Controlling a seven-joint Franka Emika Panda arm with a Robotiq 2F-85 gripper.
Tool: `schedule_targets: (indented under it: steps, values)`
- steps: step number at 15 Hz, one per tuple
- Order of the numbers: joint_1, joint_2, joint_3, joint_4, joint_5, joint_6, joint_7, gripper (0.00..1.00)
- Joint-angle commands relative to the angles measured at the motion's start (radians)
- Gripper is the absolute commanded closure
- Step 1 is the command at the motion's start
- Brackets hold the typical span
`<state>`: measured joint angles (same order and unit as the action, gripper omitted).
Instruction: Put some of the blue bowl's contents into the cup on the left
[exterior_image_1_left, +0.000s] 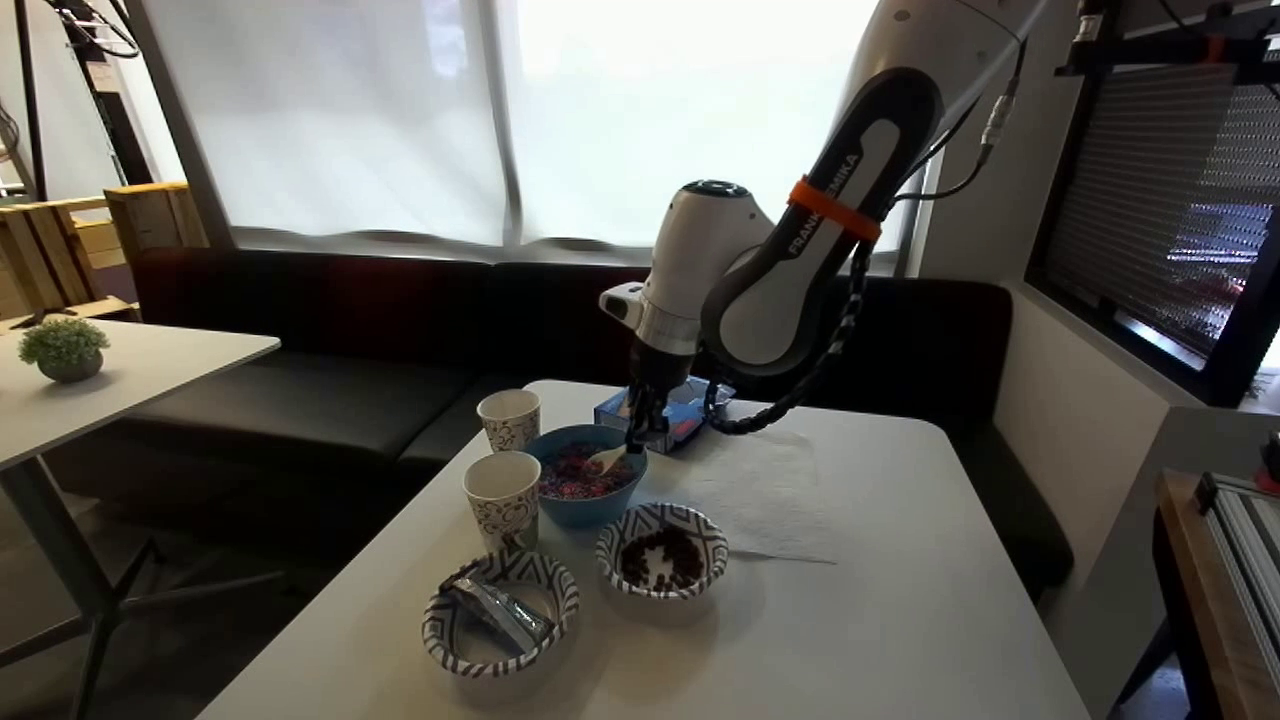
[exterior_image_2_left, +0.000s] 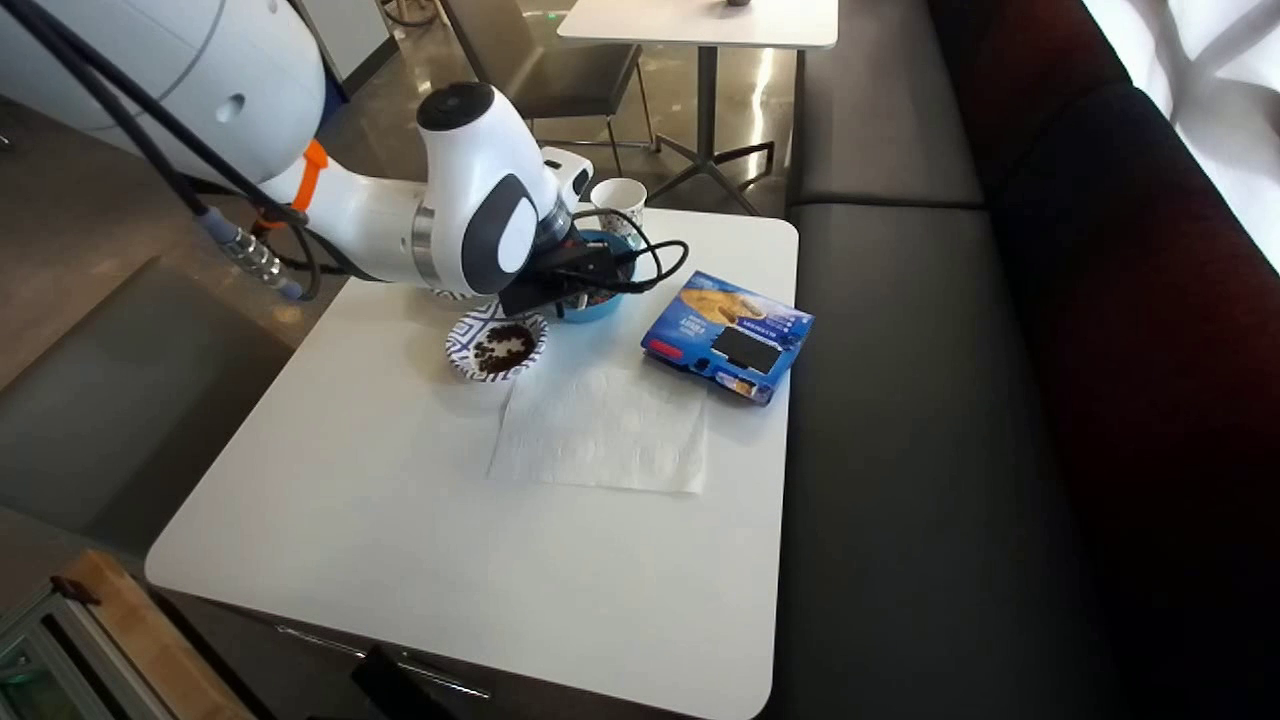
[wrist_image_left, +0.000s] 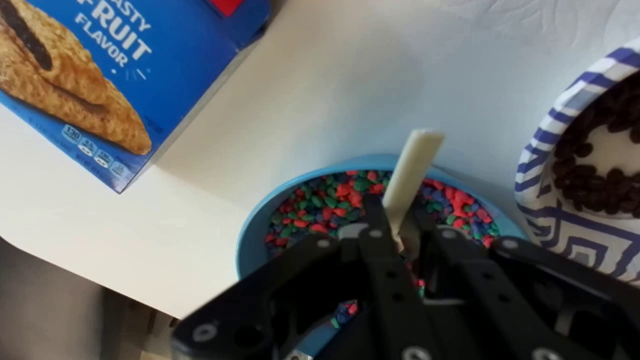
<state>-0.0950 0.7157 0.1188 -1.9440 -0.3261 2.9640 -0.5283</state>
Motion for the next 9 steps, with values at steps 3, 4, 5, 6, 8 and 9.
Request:
schedule_targets:
  steps: [3, 4, 5, 6, 8, 9]
  values:
    - [0.132, 0.017, -0.136, 0.097, -0.083, -0.155, 0.034, 0.97]
    - [0.137, 0.025, -0.139, 0.111, -0.09, -0.169, 0.028, 0.97]
    - [0.14, 0.037, -0.142, 0.129, -0.098, -0.17, 0.025, 0.97]
    - [0.141, 0.046, -0.14, 0.142, -0.102, -0.176, 0.02, 0.97]
    - [0.148, 0.071, -0.143, 0.173, -0.114, -0.177, 0.018, 0.97]
    - [0.147, 0.084, -0.139, 0.186, -0.117, -0.176, 0.015, 0.97]
